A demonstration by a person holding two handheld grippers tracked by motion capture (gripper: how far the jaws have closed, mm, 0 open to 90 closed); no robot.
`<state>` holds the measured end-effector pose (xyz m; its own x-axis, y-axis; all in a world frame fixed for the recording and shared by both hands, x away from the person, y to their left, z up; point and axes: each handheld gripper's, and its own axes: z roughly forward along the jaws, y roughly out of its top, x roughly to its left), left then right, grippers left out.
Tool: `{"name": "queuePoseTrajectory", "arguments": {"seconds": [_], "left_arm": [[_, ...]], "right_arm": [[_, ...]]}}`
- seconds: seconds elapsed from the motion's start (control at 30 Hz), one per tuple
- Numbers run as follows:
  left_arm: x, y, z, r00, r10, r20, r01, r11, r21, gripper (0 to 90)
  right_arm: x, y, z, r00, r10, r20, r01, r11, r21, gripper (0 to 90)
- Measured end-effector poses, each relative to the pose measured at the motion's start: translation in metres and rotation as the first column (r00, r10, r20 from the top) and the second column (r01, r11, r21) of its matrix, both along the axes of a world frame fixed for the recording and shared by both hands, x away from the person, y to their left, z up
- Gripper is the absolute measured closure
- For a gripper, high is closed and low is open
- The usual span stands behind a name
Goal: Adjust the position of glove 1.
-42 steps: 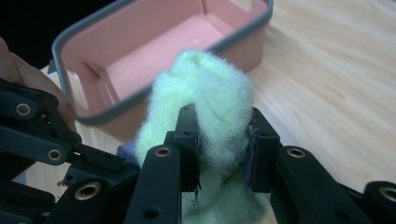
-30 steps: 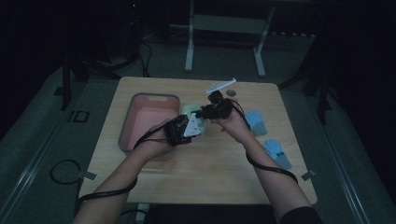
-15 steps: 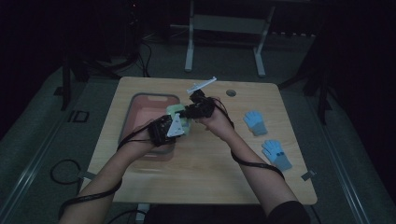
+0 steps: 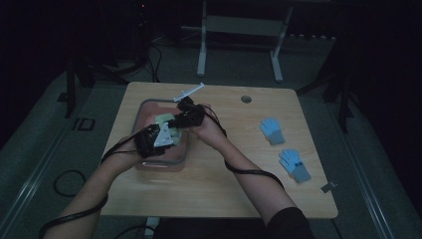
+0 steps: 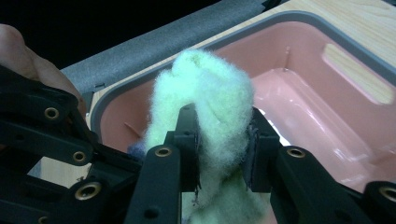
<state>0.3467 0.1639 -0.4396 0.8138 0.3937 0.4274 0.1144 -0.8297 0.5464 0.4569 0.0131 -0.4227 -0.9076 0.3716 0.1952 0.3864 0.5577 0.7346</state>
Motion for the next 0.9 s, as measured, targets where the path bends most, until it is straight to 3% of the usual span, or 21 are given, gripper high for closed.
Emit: {"name": "queuePoseTrajectory", "arguments": {"seconds": [0.27,0.57,0.77,0.9], "left_arm": [[0.007,0.014,-0.014,0.9998,0.016,-0.013,-0.016,0.9998,-0.011,74.6],[0.02,0.012,-0.027,0.9995,0.021,-0.024,-0.02,0.9995,0.026,74.6],[0.031,0.013,-0.033,0.998,0.017,-0.061,-0.015,0.999,0.043,74.6],[0.039,0.01,-0.035,0.9959,0.015,-0.089,-0.01,0.9984,0.055,74.5]], "right_arm": [[0.006,0.017,-0.012,1.0,0.0,-0.004,0.0,0.9999,-0.012,71.1],[0.017,0.022,-0.027,0.9996,-0.025,-0.016,0.024,0.9992,-0.033,71.1],[0.025,0.025,-0.037,0.9995,-0.03,-0.01,0.029,0.9979,-0.059,71.0],[0.033,0.024,-0.044,0.9983,-0.048,-0.032,0.046,0.9965,-0.071,70.6]]}}
